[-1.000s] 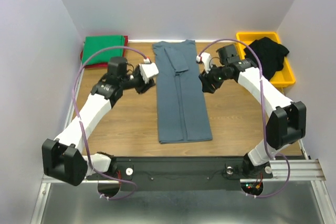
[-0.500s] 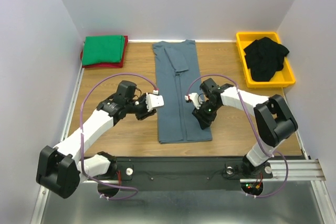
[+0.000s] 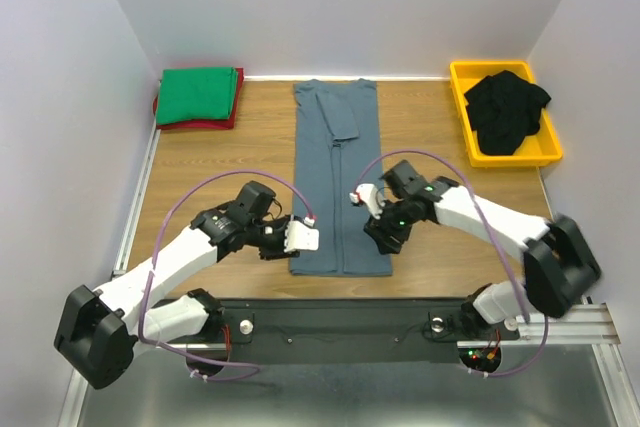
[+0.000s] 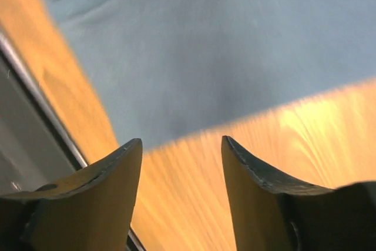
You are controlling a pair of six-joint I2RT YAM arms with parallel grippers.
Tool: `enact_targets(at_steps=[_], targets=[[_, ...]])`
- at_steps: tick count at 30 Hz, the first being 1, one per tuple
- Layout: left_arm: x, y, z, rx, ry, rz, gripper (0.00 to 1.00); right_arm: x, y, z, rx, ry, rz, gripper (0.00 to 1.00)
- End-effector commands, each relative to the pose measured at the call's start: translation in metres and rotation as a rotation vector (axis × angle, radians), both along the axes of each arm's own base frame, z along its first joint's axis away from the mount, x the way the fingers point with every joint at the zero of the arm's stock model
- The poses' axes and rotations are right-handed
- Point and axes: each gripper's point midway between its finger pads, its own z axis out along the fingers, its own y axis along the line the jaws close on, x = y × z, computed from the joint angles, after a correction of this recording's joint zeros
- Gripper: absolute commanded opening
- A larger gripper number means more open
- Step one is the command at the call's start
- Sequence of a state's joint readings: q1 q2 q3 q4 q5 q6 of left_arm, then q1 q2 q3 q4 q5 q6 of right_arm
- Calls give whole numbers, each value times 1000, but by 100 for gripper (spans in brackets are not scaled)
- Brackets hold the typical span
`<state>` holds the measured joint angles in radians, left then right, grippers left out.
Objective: Fold and stack the t-shirts
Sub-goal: Fold the tshirt
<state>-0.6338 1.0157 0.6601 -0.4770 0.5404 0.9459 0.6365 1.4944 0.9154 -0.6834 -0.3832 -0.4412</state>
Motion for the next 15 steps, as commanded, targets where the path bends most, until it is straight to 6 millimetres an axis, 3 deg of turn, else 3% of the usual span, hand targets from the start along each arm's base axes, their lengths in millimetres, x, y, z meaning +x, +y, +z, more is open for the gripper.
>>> enact_targets(at_steps=[1, 10, 15], targets=[[-25, -2, -12, 32, -13, -116, 50, -2, -10, 40, 73, -230, 105, 63], [-48, -18, -39, 65, -84, -253, 56, -36, -7, 7, -9, -345, 367, 68], [-48, -22, -49, 66, -134, -279, 57, -46, -3, -12, -39, -390, 465, 73]])
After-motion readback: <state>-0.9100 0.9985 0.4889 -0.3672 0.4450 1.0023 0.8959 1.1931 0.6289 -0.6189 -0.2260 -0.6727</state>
